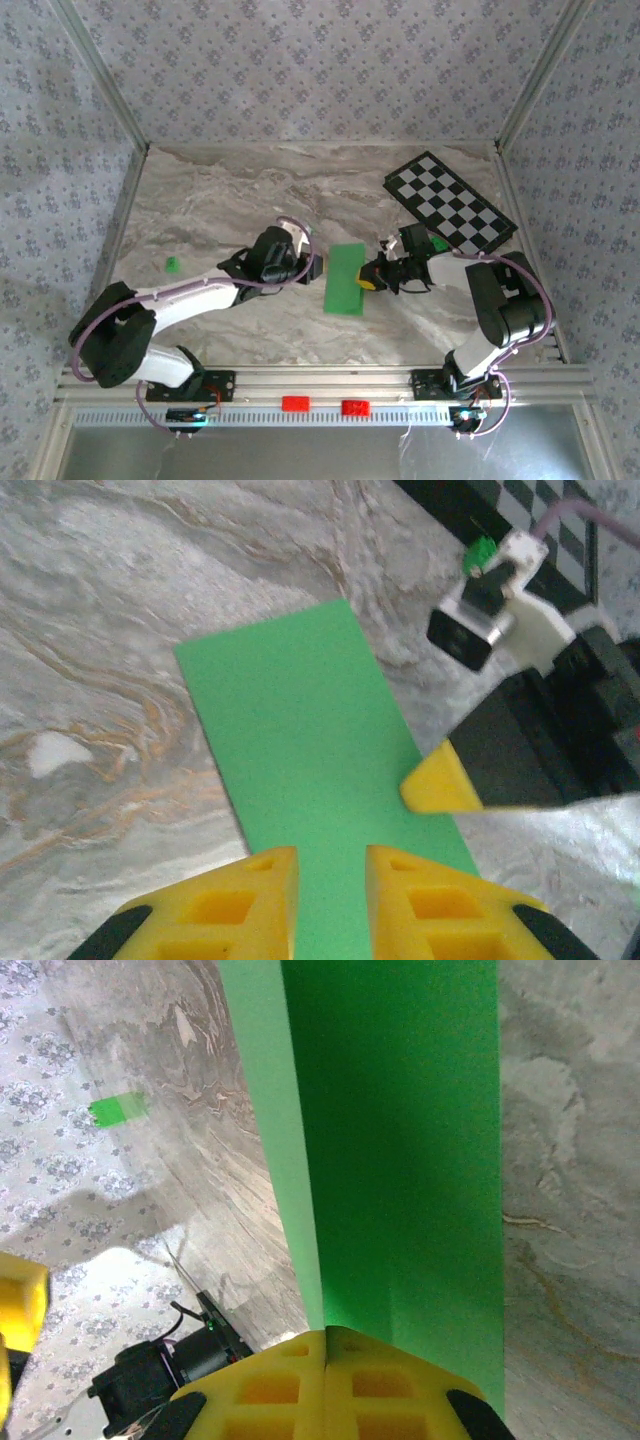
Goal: Fold a paper plane with a square sheet of paper (pick it up from the middle)
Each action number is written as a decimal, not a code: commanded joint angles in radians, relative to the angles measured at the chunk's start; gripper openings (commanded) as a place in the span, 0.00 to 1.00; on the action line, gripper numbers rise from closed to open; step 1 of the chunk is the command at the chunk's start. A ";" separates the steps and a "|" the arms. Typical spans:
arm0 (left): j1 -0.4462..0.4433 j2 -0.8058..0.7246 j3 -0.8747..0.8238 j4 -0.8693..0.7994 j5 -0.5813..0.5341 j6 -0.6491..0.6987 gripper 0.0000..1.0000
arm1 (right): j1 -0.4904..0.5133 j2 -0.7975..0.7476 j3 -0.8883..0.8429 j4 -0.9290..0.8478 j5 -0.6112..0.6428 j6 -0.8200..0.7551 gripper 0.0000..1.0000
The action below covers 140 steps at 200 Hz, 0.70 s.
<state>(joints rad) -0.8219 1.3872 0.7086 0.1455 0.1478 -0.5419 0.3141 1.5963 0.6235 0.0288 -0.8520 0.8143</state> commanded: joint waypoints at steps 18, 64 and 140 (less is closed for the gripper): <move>-0.188 0.026 0.060 -0.104 -0.182 0.201 0.30 | -0.021 -0.051 0.031 -0.092 0.019 -0.059 0.00; -0.429 0.187 0.214 -0.232 -0.484 0.384 0.42 | -0.026 -0.044 0.031 -0.089 -0.009 -0.058 0.00; -0.579 0.353 0.322 -0.305 -0.767 0.441 0.62 | -0.027 -0.049 0.031 -0.075 0.005 -0.040 0.00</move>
<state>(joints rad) -1.3903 1.7050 0.9916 -0.1001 -0.4652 -0.1158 0.2924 1.5581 0.6384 -0.0345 -0.8455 0.7700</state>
